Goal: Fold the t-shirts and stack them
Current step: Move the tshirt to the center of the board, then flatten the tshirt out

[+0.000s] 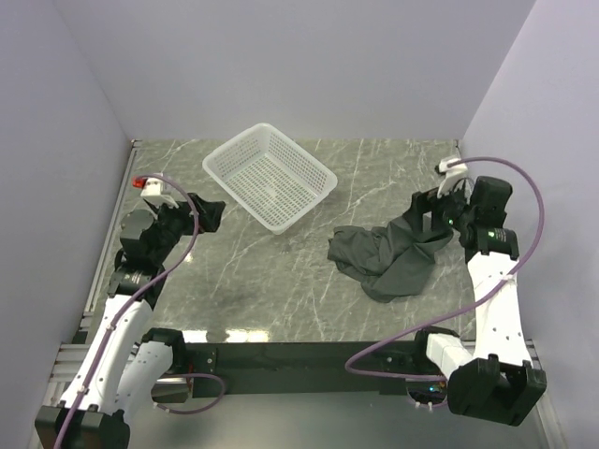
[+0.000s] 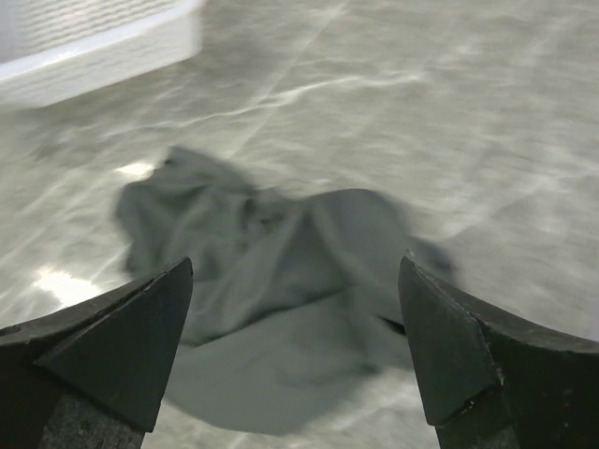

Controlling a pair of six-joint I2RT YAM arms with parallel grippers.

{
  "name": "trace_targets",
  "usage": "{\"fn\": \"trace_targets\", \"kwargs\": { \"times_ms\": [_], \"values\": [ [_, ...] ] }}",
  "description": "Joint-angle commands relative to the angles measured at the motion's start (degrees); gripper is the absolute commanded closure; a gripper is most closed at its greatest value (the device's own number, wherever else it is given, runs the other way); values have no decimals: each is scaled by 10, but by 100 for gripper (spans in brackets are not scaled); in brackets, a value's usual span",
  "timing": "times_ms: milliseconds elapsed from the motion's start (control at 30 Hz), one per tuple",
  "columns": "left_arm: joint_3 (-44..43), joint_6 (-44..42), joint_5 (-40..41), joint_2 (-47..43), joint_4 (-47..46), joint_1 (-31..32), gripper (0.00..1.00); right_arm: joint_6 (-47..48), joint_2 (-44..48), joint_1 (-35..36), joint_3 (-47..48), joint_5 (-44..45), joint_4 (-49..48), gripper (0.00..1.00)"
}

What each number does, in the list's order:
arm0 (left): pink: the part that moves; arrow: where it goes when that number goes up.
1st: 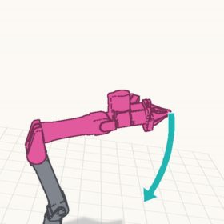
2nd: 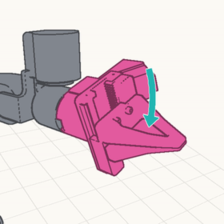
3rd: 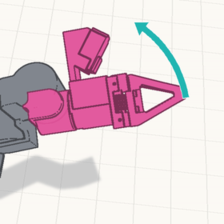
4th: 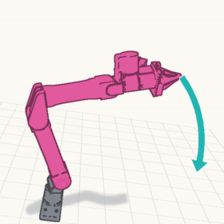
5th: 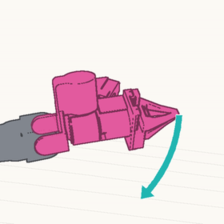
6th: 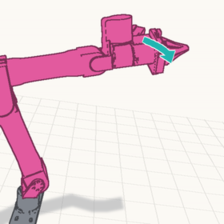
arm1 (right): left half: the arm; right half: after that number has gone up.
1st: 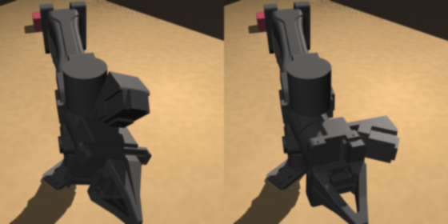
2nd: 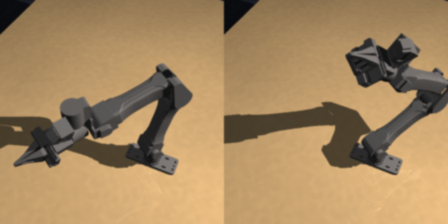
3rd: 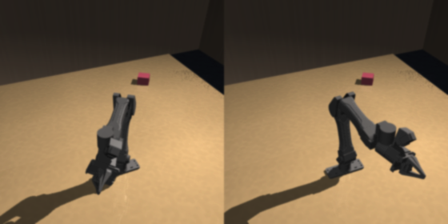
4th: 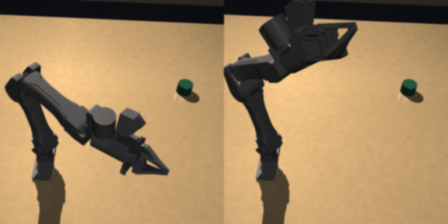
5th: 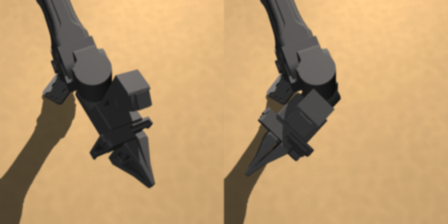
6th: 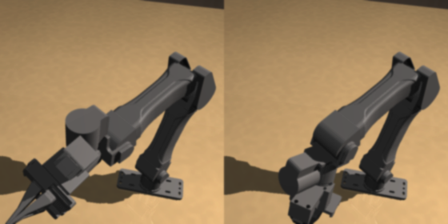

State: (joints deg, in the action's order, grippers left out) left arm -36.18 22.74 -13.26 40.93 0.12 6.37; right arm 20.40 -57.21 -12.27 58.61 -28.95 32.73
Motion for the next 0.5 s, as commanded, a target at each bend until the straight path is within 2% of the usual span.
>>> {"fn": "trace_targets", "kwargs": {
  "times_ms": [0,133,267,367,467],
  "values": [
    [-13,47,-11,19,-28,3,1,-5,14,-5,-55,-168,-18,4],
    [-27,110,-21,82,-11,4,1,28,37,-6,-118,-272,-37,3],
    [-52,179,-40,177,22,5,8,25,47,-6,-139,-284,-48,2],
    [-74,229,-49,255,26,11,18,28,41,-6,-140,-291,-44,2],
    [-99,269,-3,310,37,39,20,32,36,-6,-140,-287,-41,2]
  ]
}}
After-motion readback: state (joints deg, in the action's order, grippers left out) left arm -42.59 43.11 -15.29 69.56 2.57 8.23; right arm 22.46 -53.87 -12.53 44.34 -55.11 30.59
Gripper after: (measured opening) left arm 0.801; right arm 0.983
